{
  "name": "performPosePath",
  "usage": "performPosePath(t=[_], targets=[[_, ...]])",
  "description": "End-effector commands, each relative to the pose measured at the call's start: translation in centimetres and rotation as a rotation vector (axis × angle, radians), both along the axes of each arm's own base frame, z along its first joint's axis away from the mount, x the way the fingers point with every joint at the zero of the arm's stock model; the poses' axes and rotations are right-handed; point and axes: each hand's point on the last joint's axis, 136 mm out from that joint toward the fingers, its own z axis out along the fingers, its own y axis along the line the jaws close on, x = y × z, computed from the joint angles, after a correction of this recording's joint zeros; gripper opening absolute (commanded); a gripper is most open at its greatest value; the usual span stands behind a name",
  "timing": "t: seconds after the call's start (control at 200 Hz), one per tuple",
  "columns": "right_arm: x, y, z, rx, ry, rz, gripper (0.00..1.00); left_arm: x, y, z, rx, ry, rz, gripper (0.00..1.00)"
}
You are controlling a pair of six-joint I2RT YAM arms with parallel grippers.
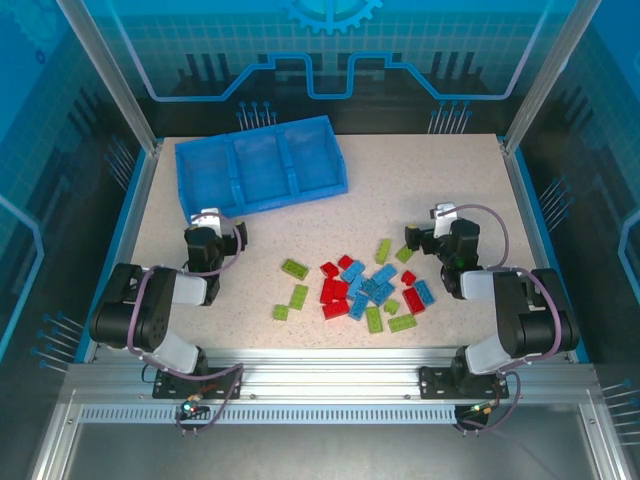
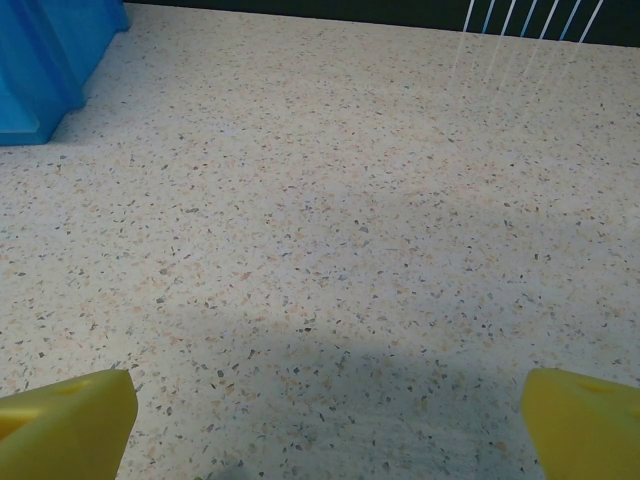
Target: Sort the legos into containers by color
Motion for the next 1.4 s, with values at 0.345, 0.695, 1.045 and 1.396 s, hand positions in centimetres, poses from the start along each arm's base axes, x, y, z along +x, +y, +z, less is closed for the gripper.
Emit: performPosePath(t=[0.345,0.695,1.045,1.396], targets=[[1.4,0.4,3.0,0.034,0.227,-0.007,0.97,0.7,0.3,3.0,-0.002,0.016,0.019,0.99],[4.2,8.9,8.8,0.003,0.364,0.174,0.89,-3.0,3.5,10.4,-0.119,0.076,0.266,0.99],[8.2,19.7,7.5,-0.019,0.531,0.288,0.82,-3.1,5.2,10.4,-0.204,0.273,0.361,0.99],[12.1,21.0,3.8,-0.011,0.548,0.195,0.77,-4.2,5.6,9.4,-0.258,0.293,0.374,0.99]])
